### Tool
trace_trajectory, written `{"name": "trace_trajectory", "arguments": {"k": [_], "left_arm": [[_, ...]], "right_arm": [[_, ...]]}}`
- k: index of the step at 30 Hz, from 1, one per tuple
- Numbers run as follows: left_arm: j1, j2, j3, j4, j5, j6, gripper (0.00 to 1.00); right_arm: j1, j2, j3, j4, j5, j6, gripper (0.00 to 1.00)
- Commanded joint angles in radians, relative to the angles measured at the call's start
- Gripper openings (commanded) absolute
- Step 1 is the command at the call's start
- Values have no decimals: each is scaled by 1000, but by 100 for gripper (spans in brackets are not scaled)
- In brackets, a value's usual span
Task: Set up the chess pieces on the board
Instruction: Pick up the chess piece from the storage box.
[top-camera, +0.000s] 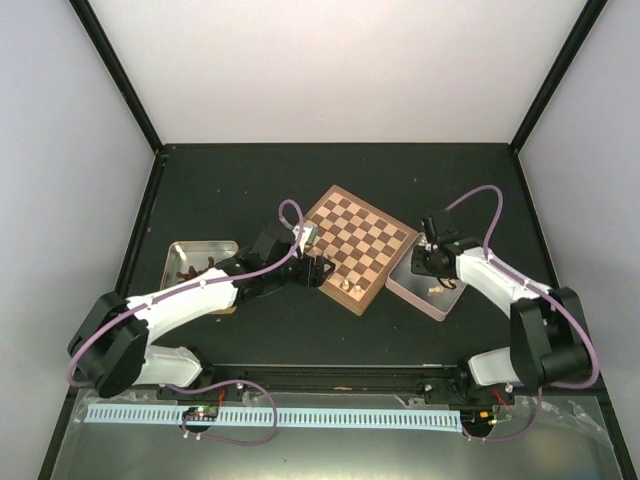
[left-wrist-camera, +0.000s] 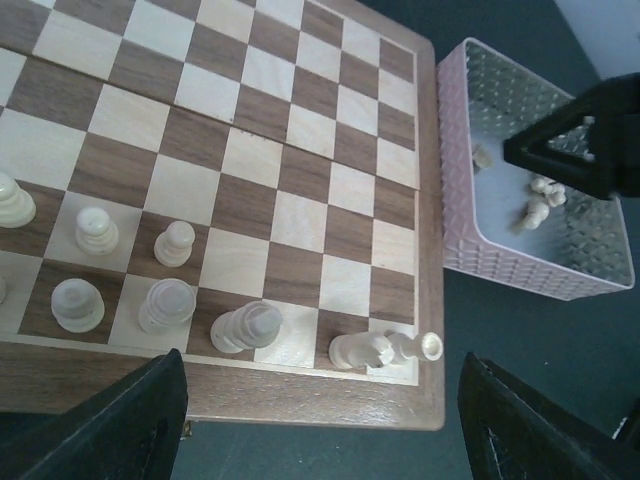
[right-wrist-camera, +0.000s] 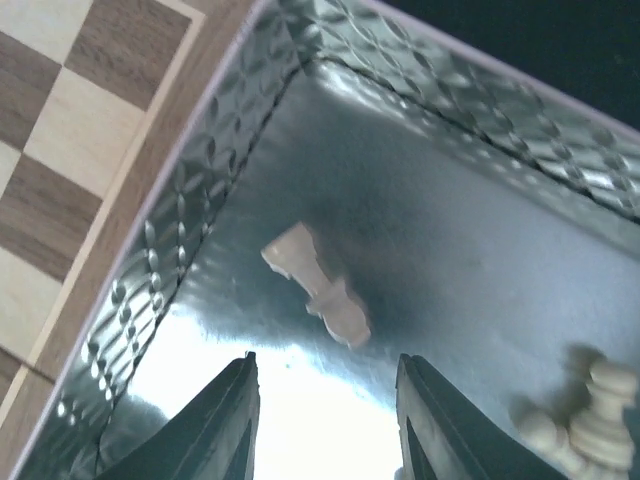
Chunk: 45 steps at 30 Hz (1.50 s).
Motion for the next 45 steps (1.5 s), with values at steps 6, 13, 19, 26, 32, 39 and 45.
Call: {"name": "trace_trajectory", "arguments": {"k": [6,13,19,26,32,39,45], "left_arm": [[7,-130,-1,-21,-7,-25,77],[19,-161,3,-30,-14,-19,77],[26,-163,7,-31,-6,-16,77],[31,-174,17,-32,-18,-12,77],[30,-179,18,3,8,1,77],[21,-191,-17,152,6,3,79],[-70,-215,-45,338,-125,116,80]], "right_arm": [[-17,211,152,49,6,-85,38],[-17,284,185,23,33,-76,28],[-19,320,180,13,41,-41,22],[-25,328,162,17,39,25,14],[-38,212,105,101,-7,178,10],[-35,-80,-7,264,-296,554,10],[6,-292,-125,457,-470,1044,11]]}}
